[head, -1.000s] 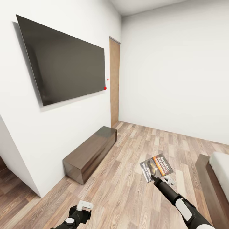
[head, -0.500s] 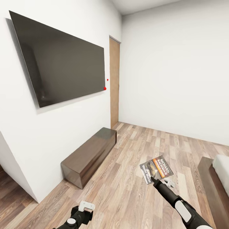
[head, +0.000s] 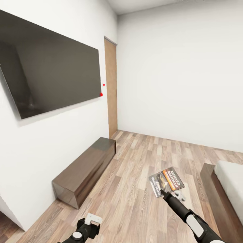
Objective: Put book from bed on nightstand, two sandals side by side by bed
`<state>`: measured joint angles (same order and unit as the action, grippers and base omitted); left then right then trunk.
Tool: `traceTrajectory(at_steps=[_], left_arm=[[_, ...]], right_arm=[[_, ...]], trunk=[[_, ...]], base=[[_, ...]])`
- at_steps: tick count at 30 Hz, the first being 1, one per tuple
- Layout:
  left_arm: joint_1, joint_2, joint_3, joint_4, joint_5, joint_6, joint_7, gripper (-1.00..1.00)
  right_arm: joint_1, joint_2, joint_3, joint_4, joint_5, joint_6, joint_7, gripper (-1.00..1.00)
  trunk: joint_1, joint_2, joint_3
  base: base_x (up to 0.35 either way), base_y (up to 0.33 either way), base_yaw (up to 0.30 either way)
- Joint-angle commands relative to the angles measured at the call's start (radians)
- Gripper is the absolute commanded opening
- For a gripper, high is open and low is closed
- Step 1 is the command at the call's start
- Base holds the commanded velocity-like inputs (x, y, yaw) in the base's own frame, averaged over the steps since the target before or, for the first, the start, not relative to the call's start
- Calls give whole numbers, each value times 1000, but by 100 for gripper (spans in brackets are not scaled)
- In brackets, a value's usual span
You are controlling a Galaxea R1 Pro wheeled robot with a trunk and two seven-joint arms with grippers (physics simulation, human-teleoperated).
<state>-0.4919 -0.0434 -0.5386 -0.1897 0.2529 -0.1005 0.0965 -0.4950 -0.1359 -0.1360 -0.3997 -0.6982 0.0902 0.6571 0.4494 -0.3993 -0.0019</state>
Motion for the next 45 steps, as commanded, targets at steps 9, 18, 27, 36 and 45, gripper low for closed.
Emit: traceTrajectory(at_steps=[9, 18, 27, 36, 45], left_arm=[[1, -1, -9, 1, -2, -4, 5, 100], [1, -1, -9, 1, -3, -4, 5, 100], [1, -1, -8, 1, -3, -3, 5, 100], [1, -1, -8, 1, -3, -2, 5, 100], [1, -1, -8, 1, -3, -2, 5, 100]], right_arm=[[0, 4, -3, 3, -9, 10, 4, -100], [0, 3, -3, 6, -9, 10, 4, -100], [0, 3, -4, 10, -9, 8, 3, -100], [0, -2, -5, 20, -9, 8, -6, -100], [0, -5, -4, 20, -10, 7, -28, -100]], trunk=[[1, -1, 0], [1, -1, 0], [1, -1, 0], [1, -1, 0], [1, -1, 0]], base=[[150, 0, -288], [145, 0, -286], [129, 0, -118], [123, 0, -16], [122, 0, -1]])
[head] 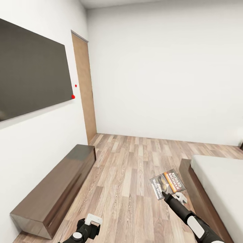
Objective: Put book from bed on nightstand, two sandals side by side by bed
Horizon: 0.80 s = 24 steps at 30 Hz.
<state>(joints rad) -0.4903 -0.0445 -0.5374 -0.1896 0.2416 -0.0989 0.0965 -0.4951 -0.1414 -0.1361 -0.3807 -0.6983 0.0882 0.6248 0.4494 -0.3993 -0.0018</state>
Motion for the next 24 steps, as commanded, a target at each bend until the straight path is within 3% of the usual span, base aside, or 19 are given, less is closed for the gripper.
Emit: traceTrajectory(at_steps=[1, 22, 24], left_arm=[[-1, 0, -9, 1, 8, -4, 5, 100], [-1, 0, -10, 3, 8, -2, 5, 100], [-1, -1, -10, 4, 8, -2, 5, 100]], right_arm=[[0, 1, -4, 0, -10, 9, 4, -100], [0, 0, -6, 0, -9, 10, -8, -100], [0, -1, -2, -2, -2, 14, -48, -100]], trunk=[[1, -1, 0], [1, -1, 0], [1, -1, 0]], base=[[119, 0, 0], [116, 0, 0], [110, 0, 0]])
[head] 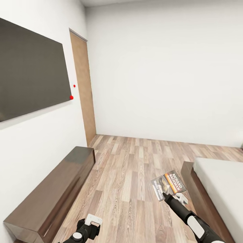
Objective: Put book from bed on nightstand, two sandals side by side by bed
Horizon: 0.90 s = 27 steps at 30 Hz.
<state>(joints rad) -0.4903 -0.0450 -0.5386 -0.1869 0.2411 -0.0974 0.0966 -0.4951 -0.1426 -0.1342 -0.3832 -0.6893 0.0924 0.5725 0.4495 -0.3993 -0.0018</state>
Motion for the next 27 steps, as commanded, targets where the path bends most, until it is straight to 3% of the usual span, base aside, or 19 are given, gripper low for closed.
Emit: traceTrajectory(at_steps=[1, 6, 27], left_arm=[[-1, 0, -9, 2, 9, -4, 5, 100], [-1, -1, -9, 2, 9, -4, 5, 100], [0, -7, -8, 4, 9, 4, -2, 100]], right_arm=[[0, 0, -3, -1, -10, 11, -7, -100], [-1, 1, 0, -6, -10, 14, -49, -100], [0, 15, 7, -9, -6, 7, -56, -100]], trunk=[[1, -1, 0], [1, -1, 0], [1, -1, 0]], base=[[109, 0, 0], [109, 0, 0], [92, 0, 0]])
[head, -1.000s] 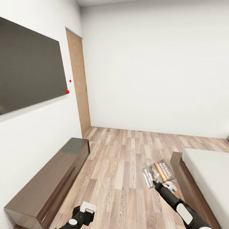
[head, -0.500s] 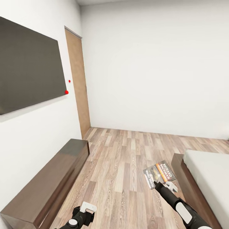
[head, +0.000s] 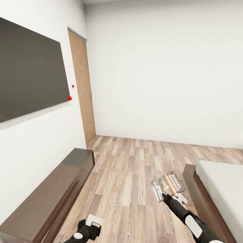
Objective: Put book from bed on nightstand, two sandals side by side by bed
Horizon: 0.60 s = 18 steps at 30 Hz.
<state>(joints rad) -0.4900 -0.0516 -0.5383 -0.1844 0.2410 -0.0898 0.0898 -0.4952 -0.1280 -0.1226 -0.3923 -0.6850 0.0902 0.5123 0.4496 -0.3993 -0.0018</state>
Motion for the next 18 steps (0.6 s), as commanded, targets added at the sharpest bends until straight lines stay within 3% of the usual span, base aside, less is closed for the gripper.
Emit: traceTrajectory(at_steps=[1, 7, 13, 18], left_arm=[[0, -1, -8, 2, 9, -2, 3, 100], [18, -11, -8, 12, 11, 6, 6, 100], [88, -6, -7, 14, 12, 0, 11, 100], [134, -3, -5, 21, 15, -3, 18, 100]], right_arm=[[0, 0, -4, 1, -10, 9, 5, -100], [0, 3, 22, 5, 7, 11, 5, -100], [0, 4, 74, 6, 58, 13, 7, -100], [0, 3, 83, 6, 71, 12, 10, -100]], trunk=[[0, -1, 0], [0, -1, 0], [0, -1, 0], [0, -1, 0]], base=[[25, 0, 0], [11, 0, 0], [3, 0, 0], [0, 0, 0]])
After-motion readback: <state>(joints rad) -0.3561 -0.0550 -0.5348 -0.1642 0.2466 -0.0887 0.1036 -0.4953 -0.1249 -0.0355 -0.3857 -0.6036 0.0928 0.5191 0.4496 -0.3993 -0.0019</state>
